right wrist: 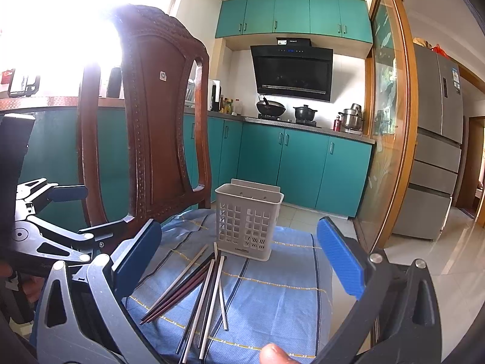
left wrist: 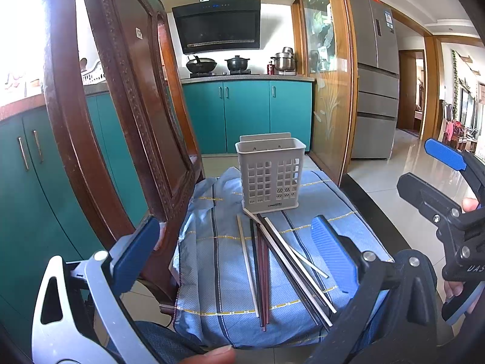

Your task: Organize utensils

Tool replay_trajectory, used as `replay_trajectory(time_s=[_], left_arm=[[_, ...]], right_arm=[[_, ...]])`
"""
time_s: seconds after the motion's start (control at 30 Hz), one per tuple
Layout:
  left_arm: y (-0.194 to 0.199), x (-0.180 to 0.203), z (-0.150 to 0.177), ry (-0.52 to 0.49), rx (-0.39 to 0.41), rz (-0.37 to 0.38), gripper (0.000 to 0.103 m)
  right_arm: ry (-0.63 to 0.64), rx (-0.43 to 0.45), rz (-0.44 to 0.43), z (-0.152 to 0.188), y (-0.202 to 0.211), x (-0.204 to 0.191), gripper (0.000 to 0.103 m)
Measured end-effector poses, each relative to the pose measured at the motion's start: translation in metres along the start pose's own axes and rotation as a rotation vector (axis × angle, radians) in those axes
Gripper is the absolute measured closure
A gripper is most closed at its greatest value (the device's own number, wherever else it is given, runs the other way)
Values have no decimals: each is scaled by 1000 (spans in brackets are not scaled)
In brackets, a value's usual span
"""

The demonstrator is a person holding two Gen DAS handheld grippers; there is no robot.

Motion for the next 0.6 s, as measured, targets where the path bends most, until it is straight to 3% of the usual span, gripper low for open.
replay_trajectory(time_s=[0.6], left_arm=[[-1,-5,2,-5,-3,6,4]], right_arm=[[-5,3,-3,2,1,1,3]])
Point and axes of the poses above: each gripper's, at about its wrist camera, not at the fingertips, and y roughly against the way its jaws point, x to its right, z to its underside, the point moved 7 cm from there along -y, roughly the way its jaws point, and after that the axes turned 5 degrees about y, right-handed, at the moved point
